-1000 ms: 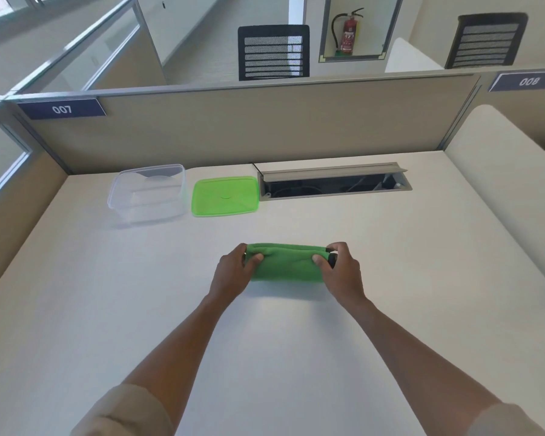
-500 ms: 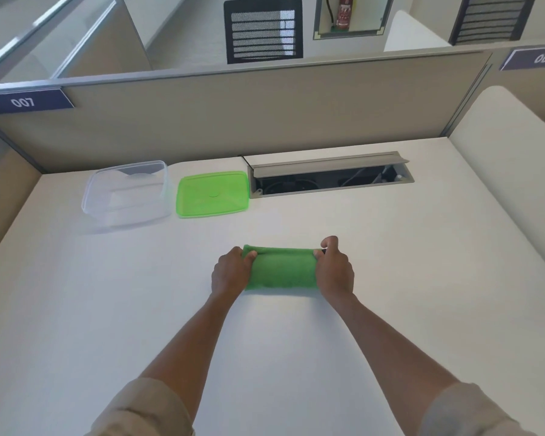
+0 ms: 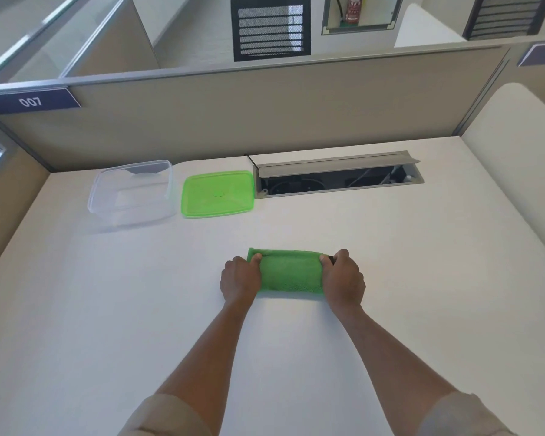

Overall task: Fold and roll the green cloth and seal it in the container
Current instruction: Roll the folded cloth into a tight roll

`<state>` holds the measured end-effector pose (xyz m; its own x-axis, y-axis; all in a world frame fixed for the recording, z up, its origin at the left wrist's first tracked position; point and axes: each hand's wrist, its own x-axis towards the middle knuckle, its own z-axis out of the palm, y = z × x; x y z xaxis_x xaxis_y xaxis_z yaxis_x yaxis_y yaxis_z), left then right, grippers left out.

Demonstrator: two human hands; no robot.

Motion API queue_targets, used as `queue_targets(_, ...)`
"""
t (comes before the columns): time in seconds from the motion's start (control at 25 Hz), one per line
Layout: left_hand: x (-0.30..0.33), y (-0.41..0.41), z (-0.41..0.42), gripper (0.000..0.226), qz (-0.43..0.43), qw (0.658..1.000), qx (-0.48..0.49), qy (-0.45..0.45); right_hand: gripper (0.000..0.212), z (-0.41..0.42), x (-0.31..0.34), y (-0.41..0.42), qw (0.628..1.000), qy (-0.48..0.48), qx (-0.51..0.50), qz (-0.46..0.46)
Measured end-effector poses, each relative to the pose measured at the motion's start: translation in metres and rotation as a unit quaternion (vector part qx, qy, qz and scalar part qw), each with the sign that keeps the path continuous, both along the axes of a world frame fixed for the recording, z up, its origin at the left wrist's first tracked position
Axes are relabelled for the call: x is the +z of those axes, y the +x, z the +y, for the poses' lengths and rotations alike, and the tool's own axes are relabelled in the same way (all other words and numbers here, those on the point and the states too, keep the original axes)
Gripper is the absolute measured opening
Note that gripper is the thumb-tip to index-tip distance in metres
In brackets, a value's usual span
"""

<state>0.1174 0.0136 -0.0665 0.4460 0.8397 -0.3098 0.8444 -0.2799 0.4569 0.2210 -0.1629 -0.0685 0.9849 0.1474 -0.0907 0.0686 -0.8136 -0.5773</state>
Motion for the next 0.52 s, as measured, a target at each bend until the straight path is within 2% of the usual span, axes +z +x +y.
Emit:
queue_targets(0.2,0.001,0.0,0.01,0.05,-0.001,0.999,-0.02,-0.042,0.033,0.0,0.003,0.002,0.999,-0.005,-0.008,0.037)
queue_targets(0.52,0.009,-0.006,0.005,0.047,-0.032,0.995,0.007,-0.097,0.026,-0.014,0.008,0.005,0.987,0.084,0.007,0.135)
